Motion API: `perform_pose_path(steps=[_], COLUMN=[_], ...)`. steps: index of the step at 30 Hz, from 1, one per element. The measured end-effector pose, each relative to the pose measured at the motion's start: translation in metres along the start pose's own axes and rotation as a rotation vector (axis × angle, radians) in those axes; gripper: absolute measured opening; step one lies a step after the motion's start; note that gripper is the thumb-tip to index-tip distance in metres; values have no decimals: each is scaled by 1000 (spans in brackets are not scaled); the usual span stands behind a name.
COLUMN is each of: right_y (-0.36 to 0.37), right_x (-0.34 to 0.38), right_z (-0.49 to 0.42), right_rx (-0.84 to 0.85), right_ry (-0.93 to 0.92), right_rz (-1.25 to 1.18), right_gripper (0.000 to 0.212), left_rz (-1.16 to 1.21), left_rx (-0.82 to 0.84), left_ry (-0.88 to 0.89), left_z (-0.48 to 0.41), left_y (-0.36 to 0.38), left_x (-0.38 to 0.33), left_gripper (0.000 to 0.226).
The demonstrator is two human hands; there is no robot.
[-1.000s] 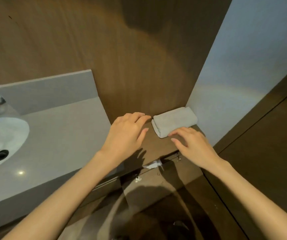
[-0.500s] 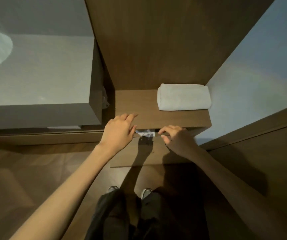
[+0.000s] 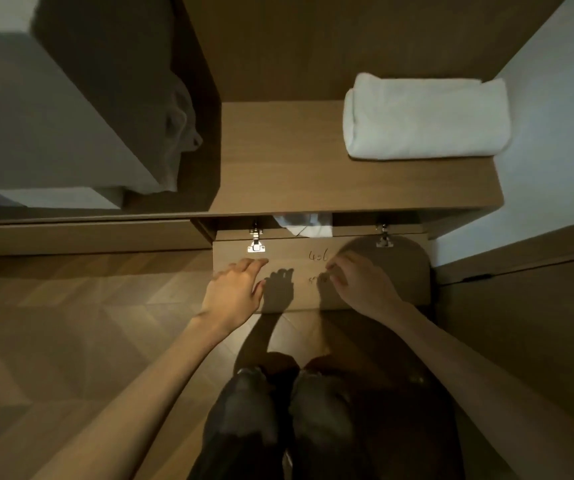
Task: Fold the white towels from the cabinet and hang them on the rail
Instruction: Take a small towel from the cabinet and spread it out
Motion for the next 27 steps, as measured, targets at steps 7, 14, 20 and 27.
perform_pose_path(steps=[7, 14, 20, 27], right_y=[123, 198, 226, 219], right_x=[-113, -179, -212, -216], right_z=[-104, -203, -270, -308], right_rx=[-34, -187, -303, -420], right_ry=[9, 4, 20, 32], right_rz=[22, 52, -51, 20], right_gripper=[31, 47, 67, 53], left_rz=[-32, -156, -212, -323], left_rx=[-14, 11, 79, 50], left_ry=[12, -20, -90, -73], left_z=[-111, -216, -262, -266], left_y=[174, 294, 348, 355], left_x=[30, 54, 76, 79], left_gripper=[58, 63, 67, 76])
Point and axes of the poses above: each hand's wrist, its own z-axis away from the middle knuckle, its own y-axis out of the palm, x = y × z, the point moved 6 cm from there along -z, towards the middle knuckle, and after that the axes turned 15 degrees about -z, right-handed, at the moved point
